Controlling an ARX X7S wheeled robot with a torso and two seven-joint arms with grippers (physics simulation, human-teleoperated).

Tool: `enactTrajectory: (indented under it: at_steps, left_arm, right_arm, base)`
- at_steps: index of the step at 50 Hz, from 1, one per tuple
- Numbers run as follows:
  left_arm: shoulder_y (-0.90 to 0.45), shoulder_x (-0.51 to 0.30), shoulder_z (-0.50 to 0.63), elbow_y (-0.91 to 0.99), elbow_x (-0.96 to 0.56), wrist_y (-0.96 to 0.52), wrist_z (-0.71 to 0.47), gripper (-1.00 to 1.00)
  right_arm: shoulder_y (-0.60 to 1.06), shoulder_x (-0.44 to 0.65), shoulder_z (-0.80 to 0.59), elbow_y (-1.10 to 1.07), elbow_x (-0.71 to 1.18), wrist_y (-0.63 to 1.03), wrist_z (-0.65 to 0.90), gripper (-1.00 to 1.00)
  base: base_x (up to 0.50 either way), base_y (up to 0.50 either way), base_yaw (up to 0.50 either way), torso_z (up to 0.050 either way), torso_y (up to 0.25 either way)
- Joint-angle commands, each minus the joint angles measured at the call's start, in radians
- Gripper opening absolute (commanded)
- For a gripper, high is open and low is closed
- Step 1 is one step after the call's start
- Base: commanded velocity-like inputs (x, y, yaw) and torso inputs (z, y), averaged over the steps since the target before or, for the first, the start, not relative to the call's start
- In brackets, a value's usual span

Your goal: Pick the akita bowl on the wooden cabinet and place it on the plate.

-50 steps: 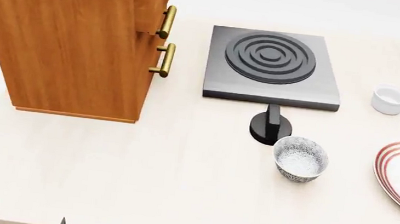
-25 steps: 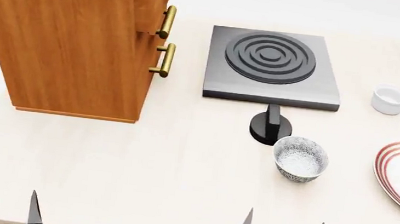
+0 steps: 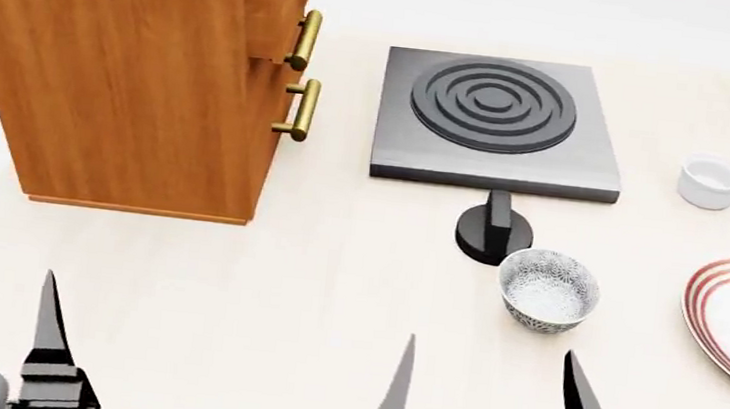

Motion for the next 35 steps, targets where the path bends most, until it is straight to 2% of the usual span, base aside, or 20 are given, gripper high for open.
enactTrajectory:
  at_steps: [1, 4, 5, 7, 10, 14, 19, 27, 35]
  left_arm:
    - [-0.138, -0.006, 0.013, 0.176, 0.011, -0.227, 0.037, 1.0]
    - [-0.152, -0.008, 0.019, 0.185, 0.012, -0.243, 0.037, 1.0]
    - [-0.235, -0.003, 0.039, 0.238, 0.008, -0.354, 0.046, 1.0]
    - [-0.297, 0.009, 0.039, 0.273, -0.008, -0.445, 0.052, 1.0]
    - [-0.344, 0.015, 0.037, 0.296, -0.02, -0.501, 0.057, 1.0]
    - [-0.549, 0.047, 0.025, 0.372, -0.062, -0.736, 0.08, 1.0]
    - [-0.664, 0.076, 0.0, 0.417, -0.105, -0.87, 0.085, 1.0]
    - [-0.869, 0.071, -0.056, 0.418, -0.352, -1.021, -0.05, 1.0]
    - [-0.952, 0.074, -0.109, 0.416, -0.507, -1.079, -0.134, 1.0]
  right_arm:
    - [-0.014, 0.01, -0.008, -0.071, -0.043, -0.003, -0.013, 1.0]
    - [-0.015, 0.013, -0.012, -0.07, -0.047, -0.009, -0.011, 1.0]
    - [-0.011, 0.011, -0.013, -0.07, -0.048, -0.002, -0.007, 1.0]
    - [-0.014, 0.013, -0.014, -0.068, -0.044, -0.011, -0.009, 1.0]
    - [-0.016, 0.018, -0.014, -0.076, -0.043, -0.012, -0.009, 1.0]
    - [-0.028, 0.024, -0.023, -0.084, -0.062, -0.046, -0.006, 1.0]
    - [-0.031, 0.029, -0.029, -0.086, -0.068, -0.059, -0.004, 1.0]
    - [-0.032, 0.035, -0.036, -0.088, -0.066, -0.059, -0.001, 1.0]
    - [-0.045, 0.053, -0.052, -0.092, -0.072, -0.105, -0.016, 1.0]
  base:
    - [0.0, 0.0, 0.0, 0.0, 0.0]
    - [0.0, 0.0, 0.0, 0.0, 0.0]
    - [0.0, 0.0, 0.0, 0.0, 0.0]
    - [0.0, 0.0, 0.0, 0.0, 0.0]
    - [0.0, 0.0, 0.0, 0.0, 0.0]
    - [0.0, 0.0, 0.0, 0.0, 0.0]
    - [0.0, 0.0, 0.0, 0.0, 0.0]
    - [0.0, 0.0, 0.0, 0.0, 0.0]
    - [0.0, 0.0, 0.0, 0.0, 0.0]
